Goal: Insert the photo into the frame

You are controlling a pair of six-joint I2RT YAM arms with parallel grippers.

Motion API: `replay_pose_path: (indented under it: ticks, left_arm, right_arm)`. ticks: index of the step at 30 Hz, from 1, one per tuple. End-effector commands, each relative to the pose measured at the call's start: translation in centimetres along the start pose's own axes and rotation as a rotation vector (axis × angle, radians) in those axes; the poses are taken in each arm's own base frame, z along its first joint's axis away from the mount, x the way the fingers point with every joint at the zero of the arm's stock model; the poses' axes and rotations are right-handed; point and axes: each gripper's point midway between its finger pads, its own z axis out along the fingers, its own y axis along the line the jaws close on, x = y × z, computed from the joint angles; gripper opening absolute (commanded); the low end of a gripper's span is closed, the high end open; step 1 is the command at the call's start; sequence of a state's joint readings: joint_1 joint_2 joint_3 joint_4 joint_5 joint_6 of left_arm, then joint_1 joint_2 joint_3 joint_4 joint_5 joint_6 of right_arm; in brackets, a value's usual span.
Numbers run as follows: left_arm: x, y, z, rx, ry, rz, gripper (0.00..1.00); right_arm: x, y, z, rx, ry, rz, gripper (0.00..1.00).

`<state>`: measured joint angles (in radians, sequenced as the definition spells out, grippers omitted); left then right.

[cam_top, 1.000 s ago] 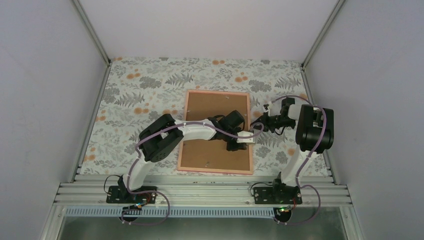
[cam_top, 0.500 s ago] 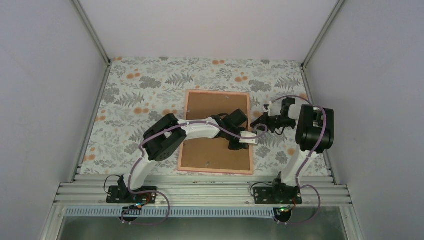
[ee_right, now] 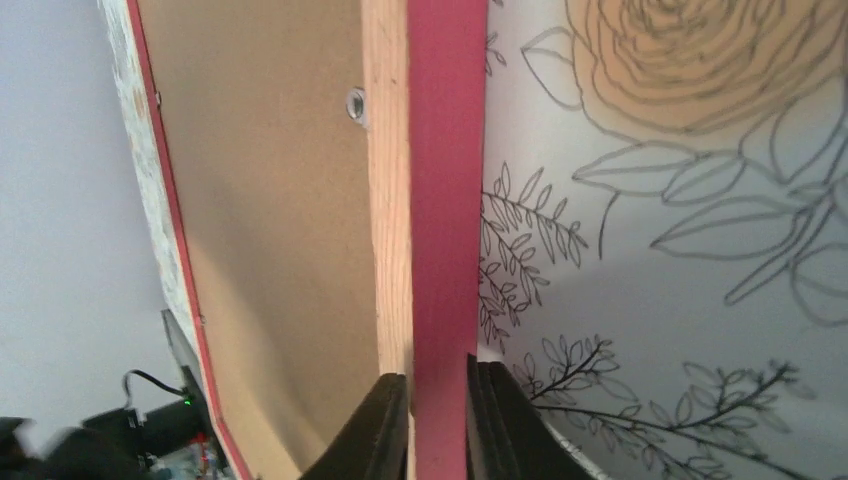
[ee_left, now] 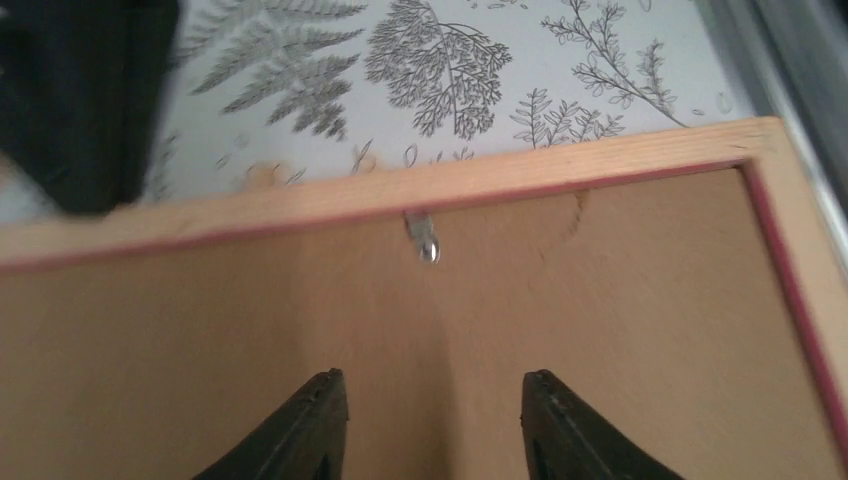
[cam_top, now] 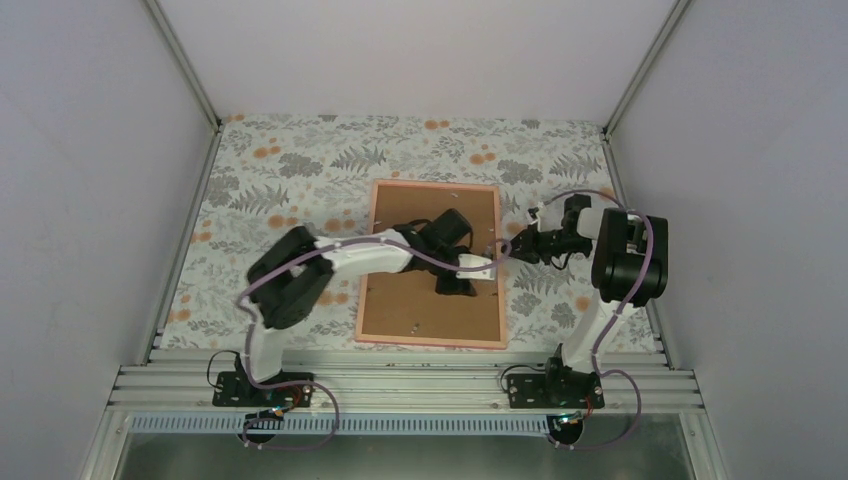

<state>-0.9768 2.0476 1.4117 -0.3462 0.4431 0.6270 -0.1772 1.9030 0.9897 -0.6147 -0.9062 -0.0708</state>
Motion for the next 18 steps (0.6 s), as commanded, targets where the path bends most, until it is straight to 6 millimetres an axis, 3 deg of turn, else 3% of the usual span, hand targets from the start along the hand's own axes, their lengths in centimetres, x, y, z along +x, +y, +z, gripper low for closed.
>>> replay_pose_path:
  ticks: [1, 4, 8, 12, 18]
  left_arm:
    - [0.1, -1.1, -5.7, -0.075, -0.028, 0.06, 0.47]
    - [3.1, -3.4, -7.8, -0.066, 0.012, 0.051, 0.48]
    - [7.3, -6.6, -9.7, -0.055, 0.079, 0.058, 0.48]
    - [9.7, -9.3, -10.7, -0.014, 0.114, 0.046, 0.48]
    - [11.9, -11.3, -10.6, 0.016, 0.132, 0.009, 0.51]
  right_arm:
    - [-2.1, 1.5, -1.7, 0.011, -0.067, -0.128, 0.21]
    - [-2.9, 3.6, -3.3, 0.007, -0.116, -0.225, 0.3]
    - [-2.2, 6.9, -4.3, -0.022, -0.127, -0.341, 0.31]
    - [0.5, 10.3, -2.4, -0.079, -0.059, -0.426, 0.27]
    - [4.0, 13.0, 2.5, -0.143, 0.075, -0.504, 0.19]
